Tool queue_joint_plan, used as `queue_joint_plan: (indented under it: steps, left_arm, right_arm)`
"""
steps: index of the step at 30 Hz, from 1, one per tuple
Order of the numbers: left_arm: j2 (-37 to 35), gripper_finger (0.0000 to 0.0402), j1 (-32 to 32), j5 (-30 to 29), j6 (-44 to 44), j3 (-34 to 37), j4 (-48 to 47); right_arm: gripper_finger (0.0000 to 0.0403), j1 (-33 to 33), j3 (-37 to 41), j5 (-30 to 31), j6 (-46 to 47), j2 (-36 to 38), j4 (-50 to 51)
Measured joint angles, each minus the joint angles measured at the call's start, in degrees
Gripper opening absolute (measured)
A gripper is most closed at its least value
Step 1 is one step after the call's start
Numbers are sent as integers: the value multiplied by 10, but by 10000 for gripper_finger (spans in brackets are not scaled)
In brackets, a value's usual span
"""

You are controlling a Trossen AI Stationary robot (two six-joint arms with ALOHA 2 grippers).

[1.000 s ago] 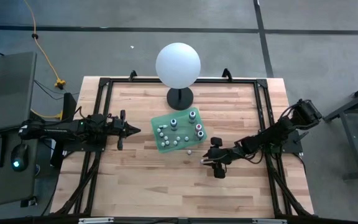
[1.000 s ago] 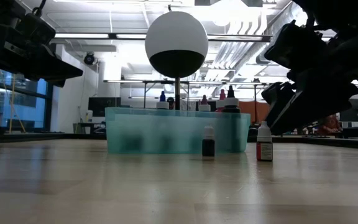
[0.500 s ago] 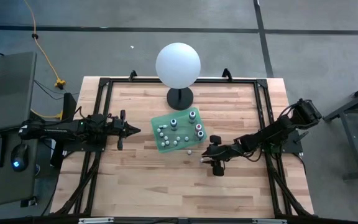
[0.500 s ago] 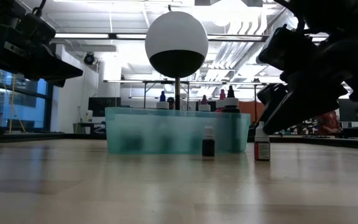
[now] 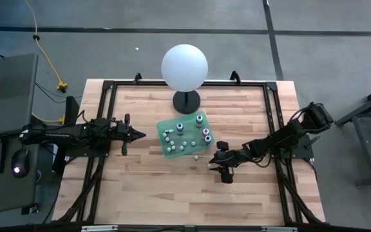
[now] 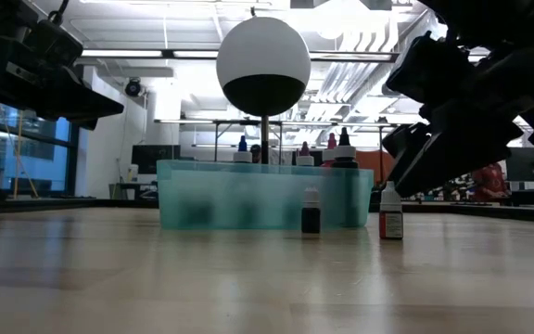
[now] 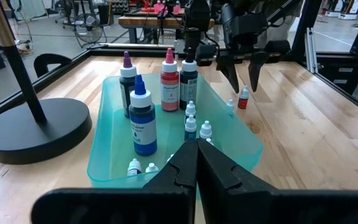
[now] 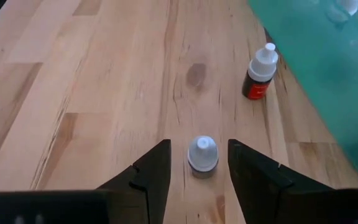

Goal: Pick & Place food coloring
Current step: Put the bottom small red food coloring bottle into the bin

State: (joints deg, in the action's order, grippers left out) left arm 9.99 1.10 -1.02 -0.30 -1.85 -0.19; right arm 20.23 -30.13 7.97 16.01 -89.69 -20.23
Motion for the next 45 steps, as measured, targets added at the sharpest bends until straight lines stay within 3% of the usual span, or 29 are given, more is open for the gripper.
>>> queue_joint_plan:
  steps: [14, 36, 45]
  left_arm:
    - [0, 0, 0, 0, 0, 0, 0]
    - [0, 0, 0, 0, 0, 0, 0]
    - [0, 0, 0, 0, 0, 0, 0]
  right_arm:
    - [139, 0, 0, -13, 19, -60, -69]
    - [68, 0, -1, -11, 44, -61, -79]
    - [65, -6, -64, 8, 29, -62, -49]
